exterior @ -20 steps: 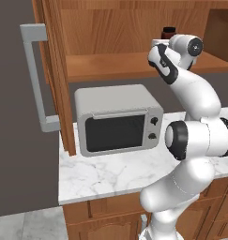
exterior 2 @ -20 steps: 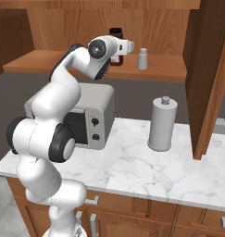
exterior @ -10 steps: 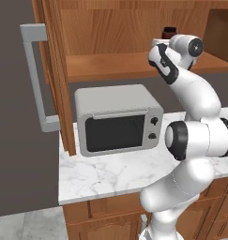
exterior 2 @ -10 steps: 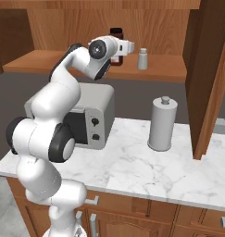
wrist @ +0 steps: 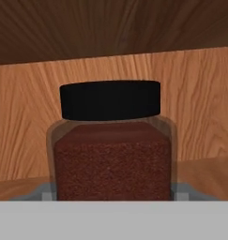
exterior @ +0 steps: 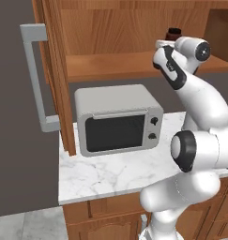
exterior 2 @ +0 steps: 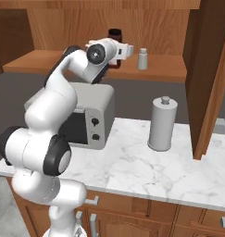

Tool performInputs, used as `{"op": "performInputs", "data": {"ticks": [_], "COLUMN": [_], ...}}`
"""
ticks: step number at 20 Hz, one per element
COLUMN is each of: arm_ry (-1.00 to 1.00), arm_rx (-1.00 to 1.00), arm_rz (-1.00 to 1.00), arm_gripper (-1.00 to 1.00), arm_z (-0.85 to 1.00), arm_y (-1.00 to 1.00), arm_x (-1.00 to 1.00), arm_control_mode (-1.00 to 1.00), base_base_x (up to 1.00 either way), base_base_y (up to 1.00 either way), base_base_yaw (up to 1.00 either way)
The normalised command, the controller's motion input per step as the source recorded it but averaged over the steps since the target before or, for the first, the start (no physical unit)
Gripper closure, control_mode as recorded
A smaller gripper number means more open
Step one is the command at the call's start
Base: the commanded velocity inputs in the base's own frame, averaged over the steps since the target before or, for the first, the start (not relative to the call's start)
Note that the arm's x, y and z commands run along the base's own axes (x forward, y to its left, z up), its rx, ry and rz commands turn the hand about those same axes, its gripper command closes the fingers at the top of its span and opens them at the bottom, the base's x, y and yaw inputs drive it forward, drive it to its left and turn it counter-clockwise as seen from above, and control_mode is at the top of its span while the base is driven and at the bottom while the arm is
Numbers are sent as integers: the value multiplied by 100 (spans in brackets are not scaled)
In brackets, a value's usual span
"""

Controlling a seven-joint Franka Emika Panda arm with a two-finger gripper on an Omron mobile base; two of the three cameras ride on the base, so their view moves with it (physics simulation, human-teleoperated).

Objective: Collect the paprika, ketchup, and shaker from the cabinet and place them next to the stove.

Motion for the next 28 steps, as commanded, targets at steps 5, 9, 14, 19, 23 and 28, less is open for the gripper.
{"op": "performInputs", "data": {"ticks": [5,9,14,19,23,28], "arm_ry": [-7,-9,-2,0,0,0], "arm_rx": [2,4,1,0,0,0], "arm_rz": [4,6,4,5,6,6], "arm_gripper": [100,100,100,100,100,100], "arm_z": [0,0,0,0,-8,-19], "arm_y": [0,0,0,0,3,8], "arm_x": [-88,-99,-100,-100,-100,-99], "arm_control_mode": [-100,-100,-100,-100,-100,-100], "base_base_x": [0,0,0,0,0,0], "base_base_y": [0,0,0,0,0,0], "base_base_yaw": [0,0,0,0,0,0]}}
